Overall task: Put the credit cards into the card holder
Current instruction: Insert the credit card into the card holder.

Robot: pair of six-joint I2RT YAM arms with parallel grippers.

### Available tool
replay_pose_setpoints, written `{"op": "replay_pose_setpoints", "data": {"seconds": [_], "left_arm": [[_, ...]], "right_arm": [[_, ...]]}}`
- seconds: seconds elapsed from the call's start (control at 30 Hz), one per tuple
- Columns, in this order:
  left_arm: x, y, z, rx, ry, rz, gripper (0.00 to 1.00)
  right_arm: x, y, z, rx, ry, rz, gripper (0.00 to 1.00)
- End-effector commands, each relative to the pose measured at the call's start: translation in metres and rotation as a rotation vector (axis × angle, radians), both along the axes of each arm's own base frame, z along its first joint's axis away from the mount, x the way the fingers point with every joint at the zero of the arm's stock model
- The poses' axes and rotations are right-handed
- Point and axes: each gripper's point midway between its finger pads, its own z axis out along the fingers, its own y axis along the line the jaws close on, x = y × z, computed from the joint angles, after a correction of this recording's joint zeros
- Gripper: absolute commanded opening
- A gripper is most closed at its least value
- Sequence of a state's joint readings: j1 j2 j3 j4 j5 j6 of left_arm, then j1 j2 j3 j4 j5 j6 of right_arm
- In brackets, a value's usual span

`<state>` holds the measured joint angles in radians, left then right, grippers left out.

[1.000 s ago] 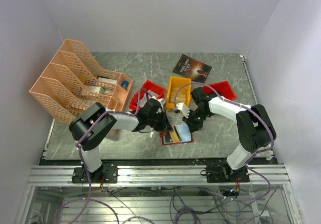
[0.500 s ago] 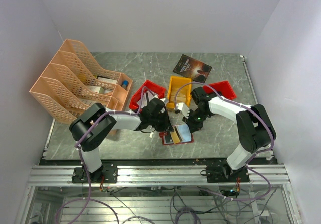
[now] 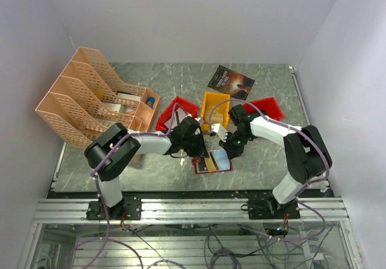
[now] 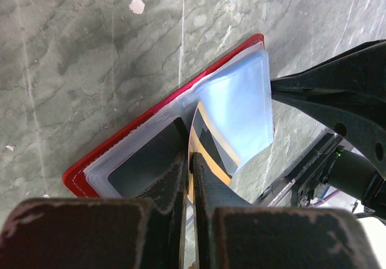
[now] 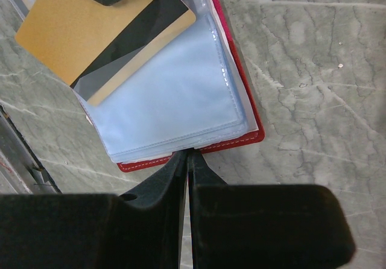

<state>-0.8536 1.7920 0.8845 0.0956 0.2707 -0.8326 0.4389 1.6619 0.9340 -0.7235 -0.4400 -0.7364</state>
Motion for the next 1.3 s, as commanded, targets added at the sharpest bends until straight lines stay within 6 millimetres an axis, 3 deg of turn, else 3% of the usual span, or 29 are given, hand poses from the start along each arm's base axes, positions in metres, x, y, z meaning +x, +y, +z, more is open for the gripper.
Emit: {"op": "replay_pose_setpoints", "data": {"seconds": [0.0,0.97,1.27], "left_arm": [[-0.015,0.024,-0.038,0.159,0.059,-0.020,0.14],[-0.012,0.020,-0.044,0.203,0.076,-0.062,0.17],[-0.007,0.021,-0.045,0.223,0.068,-0.061,0.22]], "right_arm": [[0.002,0.002,-0.013,-0.022,-0.009,0.011,0.06],[0.008,0.006,-0.008,-0.014,-0.047,-0.004,0.09],[0.016,0.007,0.004,0.008,-0.095,-0.023,0.20]]}}
